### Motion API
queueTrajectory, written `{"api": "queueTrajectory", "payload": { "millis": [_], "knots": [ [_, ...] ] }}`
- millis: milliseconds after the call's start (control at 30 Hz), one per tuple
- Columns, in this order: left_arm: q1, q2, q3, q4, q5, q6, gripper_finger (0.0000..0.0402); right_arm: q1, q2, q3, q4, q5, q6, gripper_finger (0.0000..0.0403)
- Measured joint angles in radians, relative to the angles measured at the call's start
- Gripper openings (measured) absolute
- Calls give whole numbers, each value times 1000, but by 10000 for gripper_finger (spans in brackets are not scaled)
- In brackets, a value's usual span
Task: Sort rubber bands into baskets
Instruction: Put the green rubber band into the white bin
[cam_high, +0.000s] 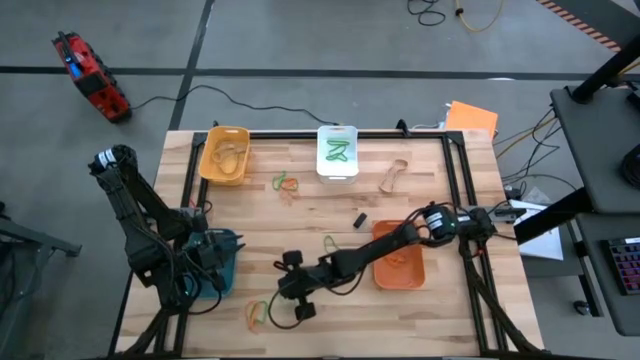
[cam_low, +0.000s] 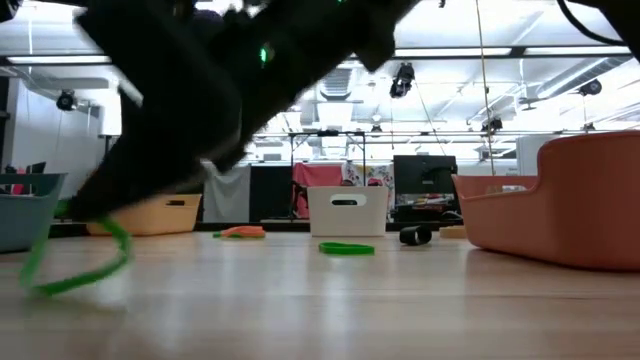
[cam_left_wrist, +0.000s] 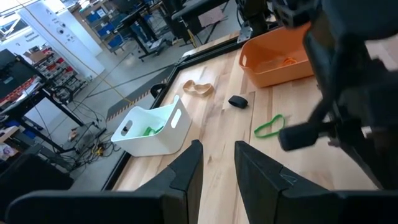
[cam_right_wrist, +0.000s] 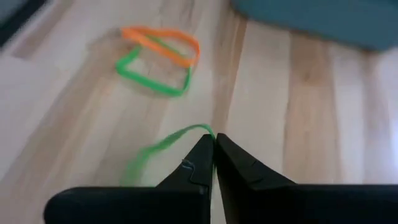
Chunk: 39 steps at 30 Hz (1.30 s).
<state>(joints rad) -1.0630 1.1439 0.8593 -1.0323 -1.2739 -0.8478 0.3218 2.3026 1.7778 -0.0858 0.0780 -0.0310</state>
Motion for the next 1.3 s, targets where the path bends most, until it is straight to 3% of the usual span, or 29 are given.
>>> {"api": "queueTrajectory", "payload": {
  "millis": [433,700,967,1300],
  "knots": [
    [0,0,-4,2,3,0,77,-13,-178,-1,-244,95,-113,9],
    [0,0,-4,-3,-1,8,77,-95,-308,-36,-276,107,-259,9],
    [0,0,-4,-4,0,55,77,-282,-467,-179,-203,107,-374,9],
    [0,0,-7,-4,0,71,77,-651,-584,-382,-100,109,-334,9]
  ]
}}
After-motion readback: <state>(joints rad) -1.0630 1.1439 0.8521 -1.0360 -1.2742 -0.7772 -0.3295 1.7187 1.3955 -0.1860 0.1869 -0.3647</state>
